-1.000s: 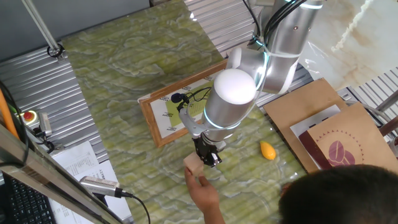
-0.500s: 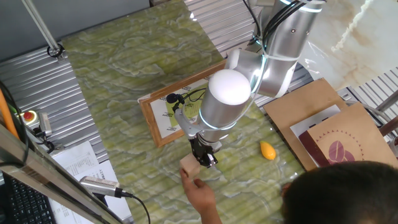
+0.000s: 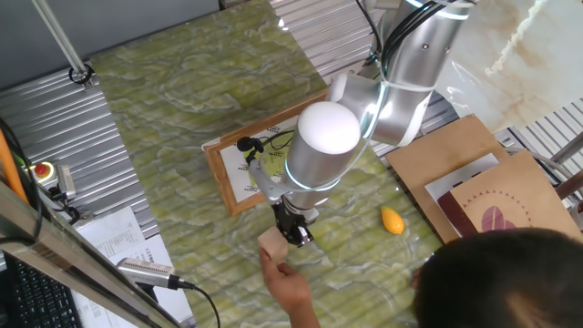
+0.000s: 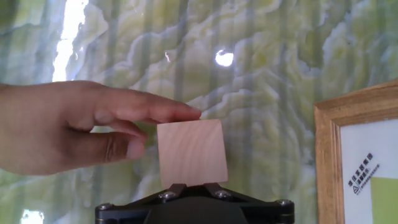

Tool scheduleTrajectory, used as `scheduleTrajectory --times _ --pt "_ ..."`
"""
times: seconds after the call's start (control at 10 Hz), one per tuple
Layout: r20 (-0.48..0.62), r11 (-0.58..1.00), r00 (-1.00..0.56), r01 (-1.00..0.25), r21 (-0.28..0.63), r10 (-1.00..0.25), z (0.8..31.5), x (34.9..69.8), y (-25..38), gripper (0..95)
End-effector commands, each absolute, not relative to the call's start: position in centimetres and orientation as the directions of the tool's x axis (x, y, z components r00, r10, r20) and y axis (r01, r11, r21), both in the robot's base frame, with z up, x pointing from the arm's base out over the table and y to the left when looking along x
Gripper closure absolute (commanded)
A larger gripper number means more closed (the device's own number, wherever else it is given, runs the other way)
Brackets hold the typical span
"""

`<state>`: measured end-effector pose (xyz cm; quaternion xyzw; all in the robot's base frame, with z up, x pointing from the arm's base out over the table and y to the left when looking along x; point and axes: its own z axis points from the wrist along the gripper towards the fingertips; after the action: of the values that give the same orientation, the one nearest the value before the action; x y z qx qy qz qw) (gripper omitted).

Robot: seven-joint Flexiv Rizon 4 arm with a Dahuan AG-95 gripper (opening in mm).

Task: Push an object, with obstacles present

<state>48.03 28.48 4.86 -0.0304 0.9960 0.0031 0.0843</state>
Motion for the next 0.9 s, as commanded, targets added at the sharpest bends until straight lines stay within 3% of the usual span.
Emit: scheduleTrajectory --times 0.1,0.9 --pt "-0.167 0.998 -0.984 -0.06 0.003 -0.059 4.8 48.3 28.5 95.0" --pt "-0.168 0.999 -0.985 -0.049 0.006 -0.047 4.9 50.5 27.7 95.0"
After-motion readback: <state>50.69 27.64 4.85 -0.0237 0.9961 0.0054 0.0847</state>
